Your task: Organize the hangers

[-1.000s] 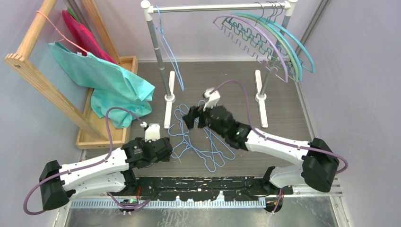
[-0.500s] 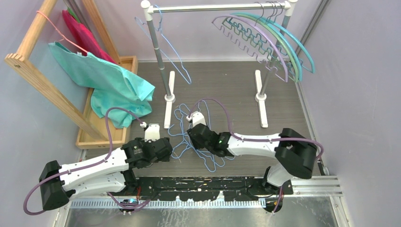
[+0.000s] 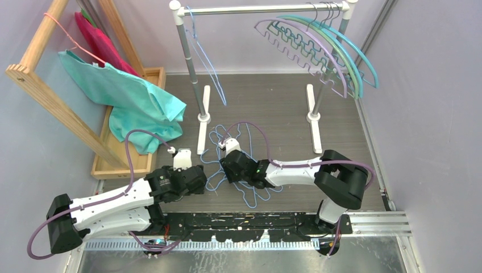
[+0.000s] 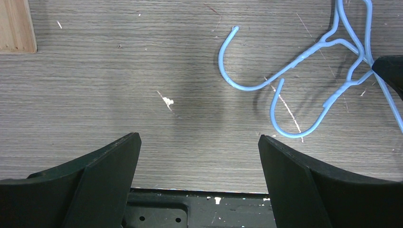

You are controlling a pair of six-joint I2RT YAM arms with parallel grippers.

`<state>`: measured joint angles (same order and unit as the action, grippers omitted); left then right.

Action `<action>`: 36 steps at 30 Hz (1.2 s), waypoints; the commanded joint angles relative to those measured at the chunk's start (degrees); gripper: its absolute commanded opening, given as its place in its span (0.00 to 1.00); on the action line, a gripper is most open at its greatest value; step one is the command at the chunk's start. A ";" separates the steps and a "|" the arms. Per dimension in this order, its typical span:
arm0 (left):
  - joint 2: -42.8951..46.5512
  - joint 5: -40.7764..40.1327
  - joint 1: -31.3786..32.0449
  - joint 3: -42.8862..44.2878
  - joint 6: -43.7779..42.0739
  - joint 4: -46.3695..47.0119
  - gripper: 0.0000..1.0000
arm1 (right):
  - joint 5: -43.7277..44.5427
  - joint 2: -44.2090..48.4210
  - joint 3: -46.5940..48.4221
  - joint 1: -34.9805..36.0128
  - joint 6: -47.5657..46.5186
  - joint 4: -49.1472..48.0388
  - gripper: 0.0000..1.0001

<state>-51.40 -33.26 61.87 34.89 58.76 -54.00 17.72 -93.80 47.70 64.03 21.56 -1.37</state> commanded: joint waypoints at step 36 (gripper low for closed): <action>0.63 -0.67 -0.08 0.62 0.68 -0.11 0.98 | 9.17 22.95 -0.53 -1.47 2.26 3.49 0.01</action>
<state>-51.48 -32.88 61.87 34.89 59.00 -54.04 23.03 -75.09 47.22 63.64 24.12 2.09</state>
